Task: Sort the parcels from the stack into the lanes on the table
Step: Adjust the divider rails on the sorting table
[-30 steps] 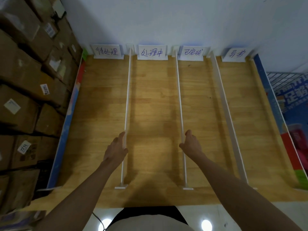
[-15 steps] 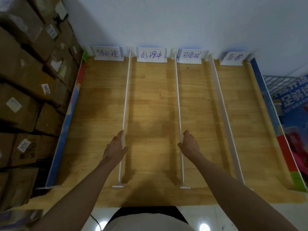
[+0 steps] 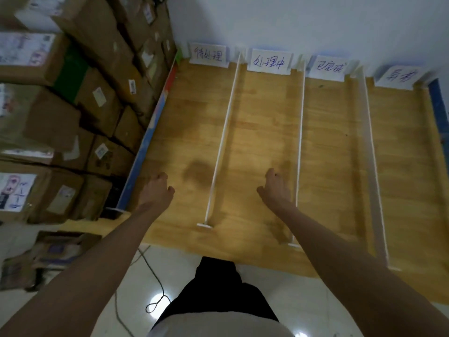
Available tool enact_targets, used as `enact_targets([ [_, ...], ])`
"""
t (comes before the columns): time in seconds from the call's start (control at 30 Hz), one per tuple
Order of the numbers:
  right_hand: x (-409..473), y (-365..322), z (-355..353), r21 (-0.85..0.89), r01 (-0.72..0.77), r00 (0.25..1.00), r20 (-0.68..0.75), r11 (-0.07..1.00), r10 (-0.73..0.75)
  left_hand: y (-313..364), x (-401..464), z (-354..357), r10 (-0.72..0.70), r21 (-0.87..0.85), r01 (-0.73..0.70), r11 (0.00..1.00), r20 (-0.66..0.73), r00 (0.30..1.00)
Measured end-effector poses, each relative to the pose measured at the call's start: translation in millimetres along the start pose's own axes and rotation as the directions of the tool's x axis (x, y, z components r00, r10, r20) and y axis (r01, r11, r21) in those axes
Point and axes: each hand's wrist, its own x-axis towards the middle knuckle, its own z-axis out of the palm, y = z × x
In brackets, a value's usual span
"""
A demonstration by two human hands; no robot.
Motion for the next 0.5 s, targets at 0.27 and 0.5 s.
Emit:
enact_targets([
  [0.27, -19.5, -72.0, 46.7, 0.067, 0.041, 0.989, 0.137, 0.997, -0.050, -70.1, 8.0, -11.7, -0.115, 0.097, 0.119, 0.988, -0.047, 0.992],
  [0.5, -27.8, -116.5, 79.5, 0.135, -0.109, 0.980, 0.180, 0.985, 0.084, -96.4, 33.2, -11.9, -0.066, 0.240, 0.072, 0.968, -0.032, 0.997],
])
